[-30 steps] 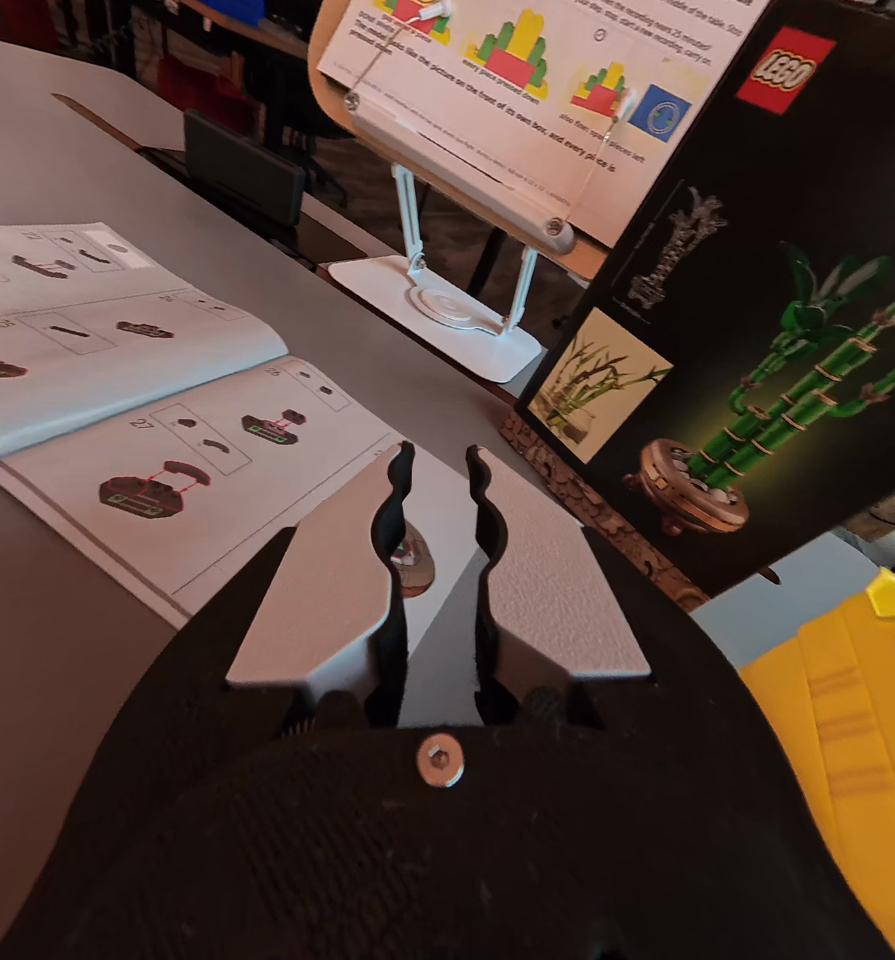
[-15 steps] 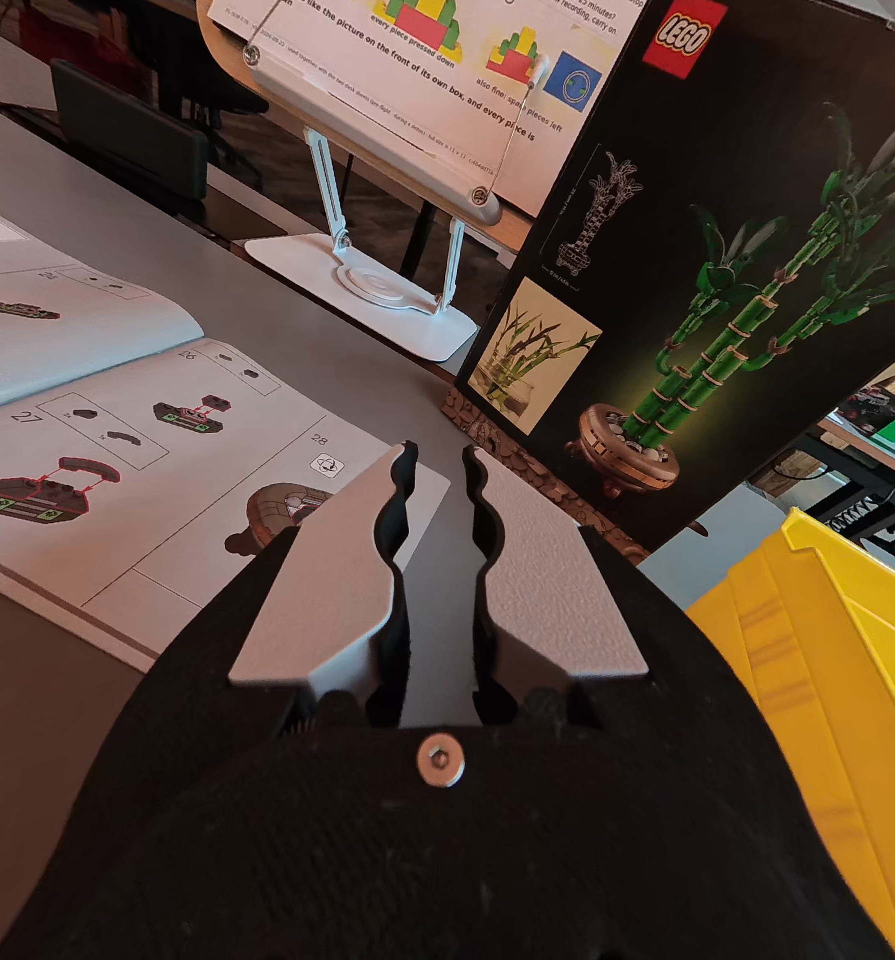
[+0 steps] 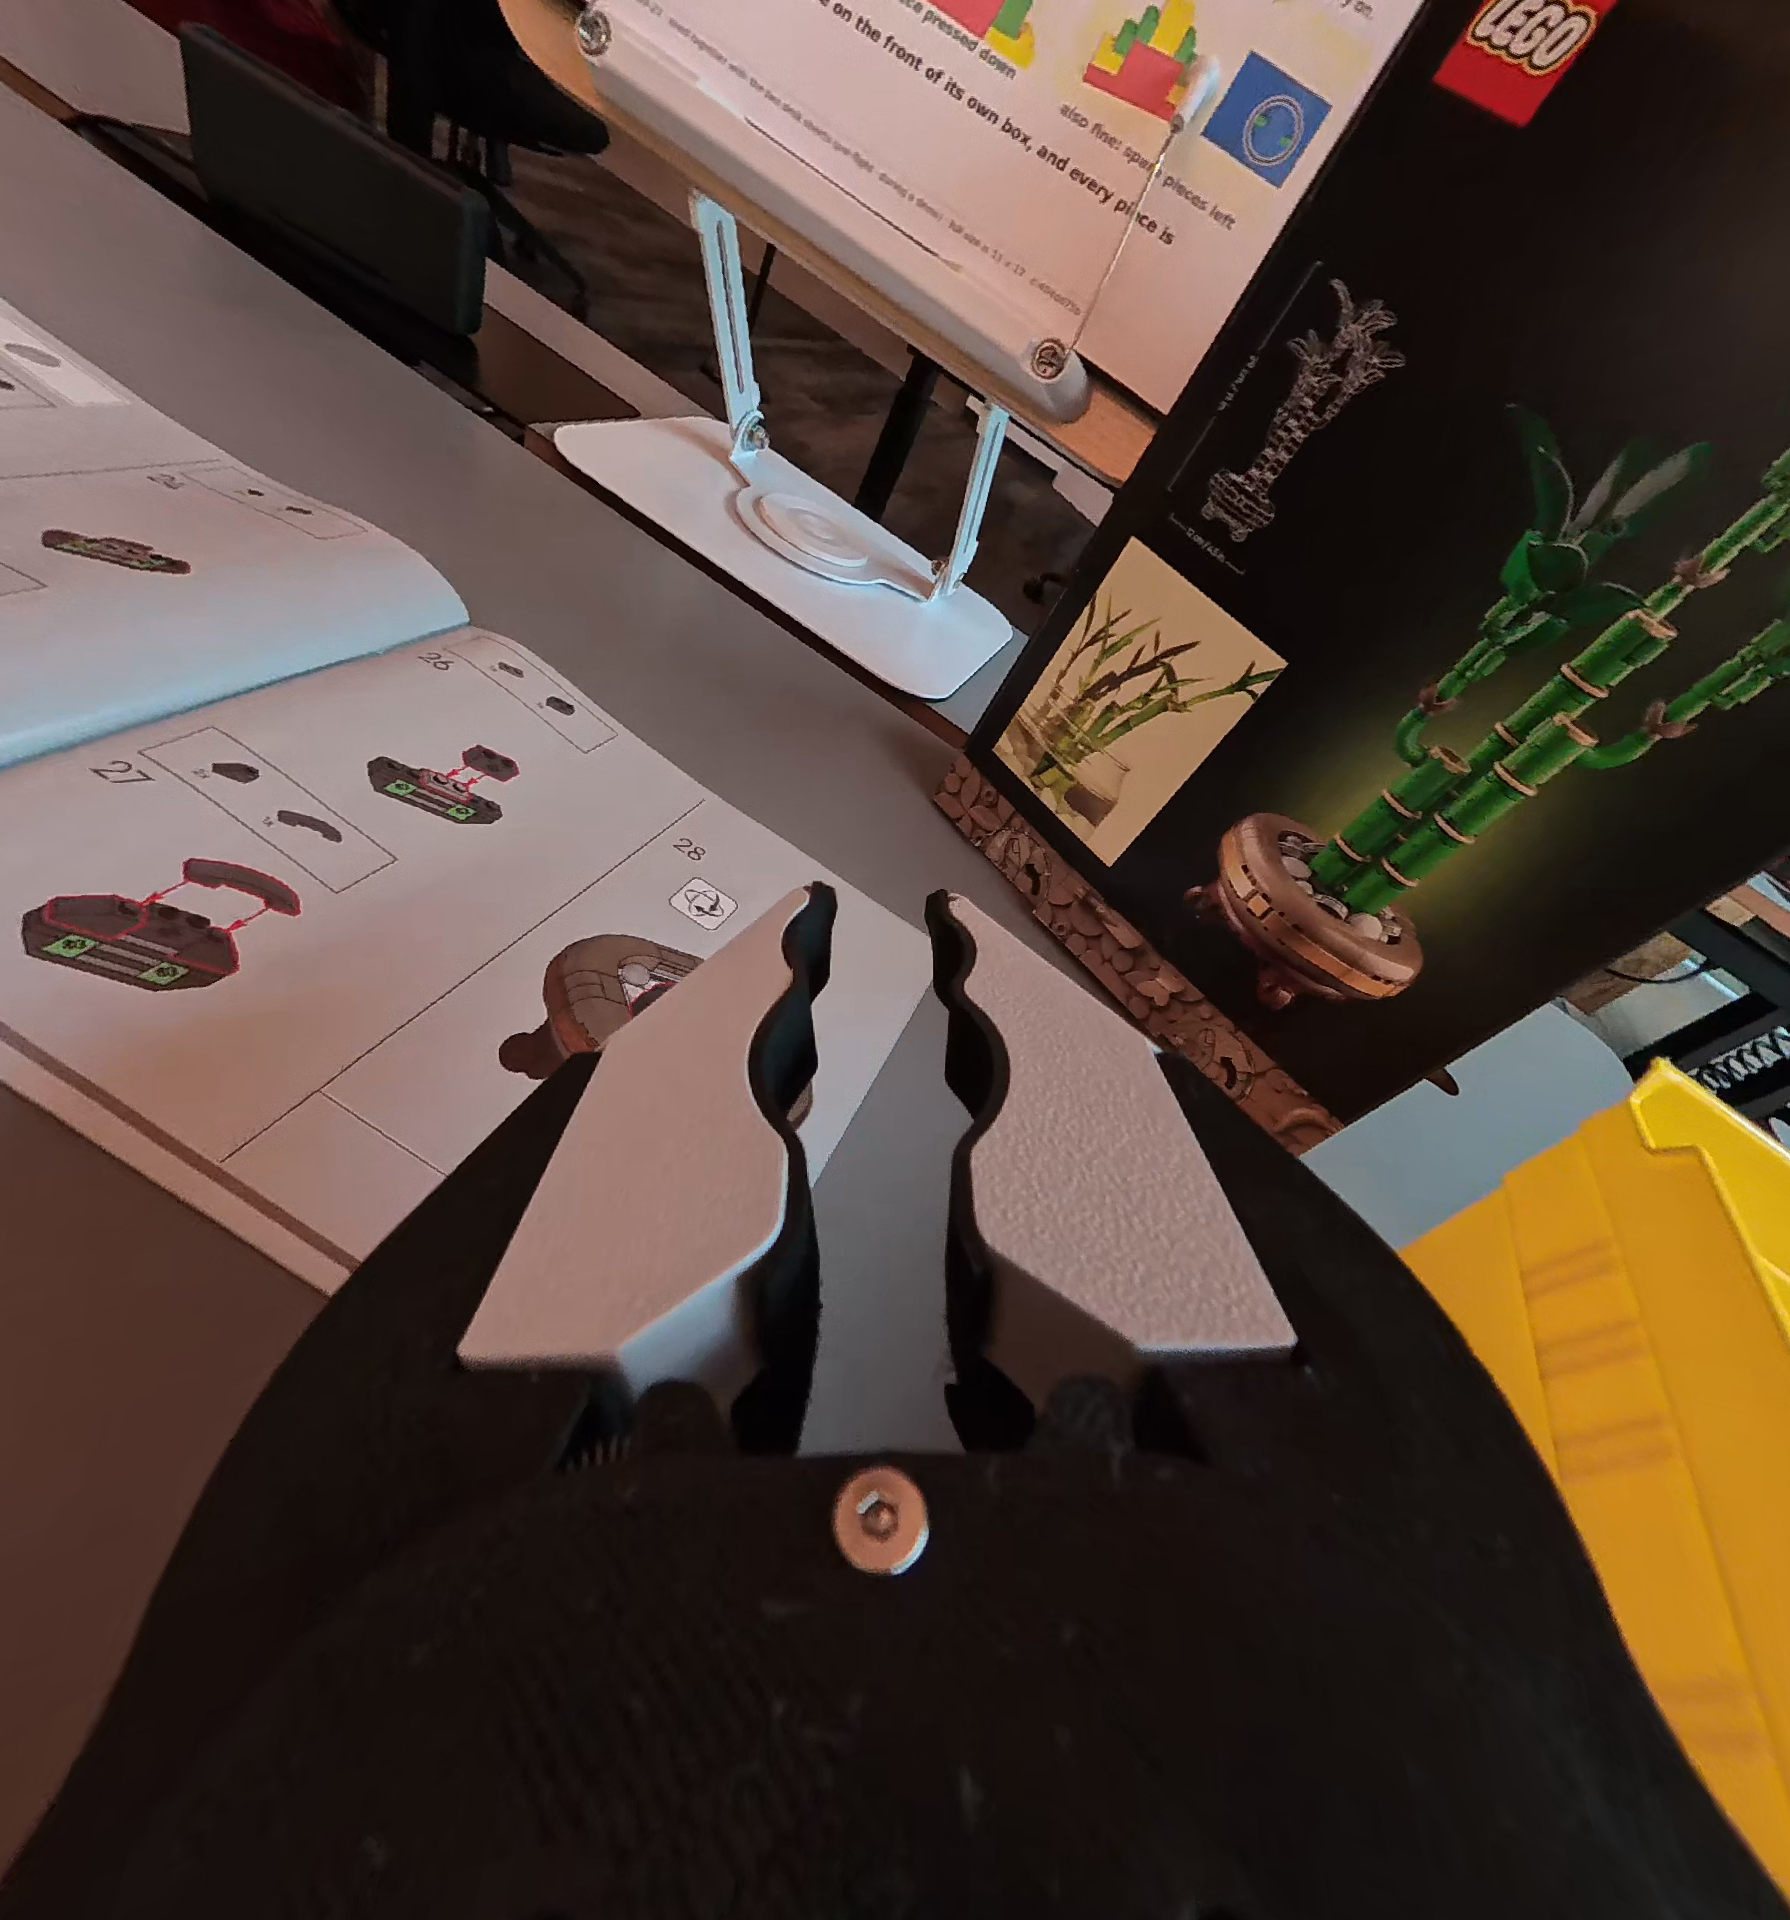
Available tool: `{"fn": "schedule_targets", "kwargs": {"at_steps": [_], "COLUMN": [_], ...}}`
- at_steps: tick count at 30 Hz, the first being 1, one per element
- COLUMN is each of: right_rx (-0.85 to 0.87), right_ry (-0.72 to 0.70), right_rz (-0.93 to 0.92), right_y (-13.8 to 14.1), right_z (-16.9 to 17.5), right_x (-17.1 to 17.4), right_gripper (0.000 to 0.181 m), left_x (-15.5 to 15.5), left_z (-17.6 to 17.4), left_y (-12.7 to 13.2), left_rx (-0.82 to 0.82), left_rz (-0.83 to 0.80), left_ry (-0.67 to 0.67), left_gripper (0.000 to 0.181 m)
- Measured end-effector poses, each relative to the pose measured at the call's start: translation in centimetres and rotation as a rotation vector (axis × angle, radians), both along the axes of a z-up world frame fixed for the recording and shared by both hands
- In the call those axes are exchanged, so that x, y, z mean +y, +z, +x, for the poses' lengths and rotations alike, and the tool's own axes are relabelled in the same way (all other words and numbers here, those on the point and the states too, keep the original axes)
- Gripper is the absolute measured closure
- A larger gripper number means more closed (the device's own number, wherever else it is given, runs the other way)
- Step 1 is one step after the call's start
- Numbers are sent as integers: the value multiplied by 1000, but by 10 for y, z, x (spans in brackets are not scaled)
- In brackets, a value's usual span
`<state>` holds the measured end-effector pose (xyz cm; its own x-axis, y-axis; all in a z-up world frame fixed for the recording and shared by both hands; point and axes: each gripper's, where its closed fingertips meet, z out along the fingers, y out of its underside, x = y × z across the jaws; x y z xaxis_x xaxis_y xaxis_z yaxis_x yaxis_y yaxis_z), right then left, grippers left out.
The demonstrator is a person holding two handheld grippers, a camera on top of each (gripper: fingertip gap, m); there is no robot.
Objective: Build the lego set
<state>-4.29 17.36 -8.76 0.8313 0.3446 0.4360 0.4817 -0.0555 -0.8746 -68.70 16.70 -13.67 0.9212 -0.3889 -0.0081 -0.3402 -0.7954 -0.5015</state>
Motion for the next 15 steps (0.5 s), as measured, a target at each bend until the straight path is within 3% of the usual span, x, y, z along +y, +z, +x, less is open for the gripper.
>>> {"fn": "schedule_targets", "kwargs": {"at_steps": [15], "right_rx": [-11], "right_ry": [62], "right_rz": [-30], "right_y": [-1], "right_z": [-11], "right_x": [-2], "right_gripper": [164], "left_x": [8], "left_z": [-6], "left_y": [-26], "left_rx": [51], "left_rz": [-85], "left_ry": [-34], "left_gripper": [166]}}
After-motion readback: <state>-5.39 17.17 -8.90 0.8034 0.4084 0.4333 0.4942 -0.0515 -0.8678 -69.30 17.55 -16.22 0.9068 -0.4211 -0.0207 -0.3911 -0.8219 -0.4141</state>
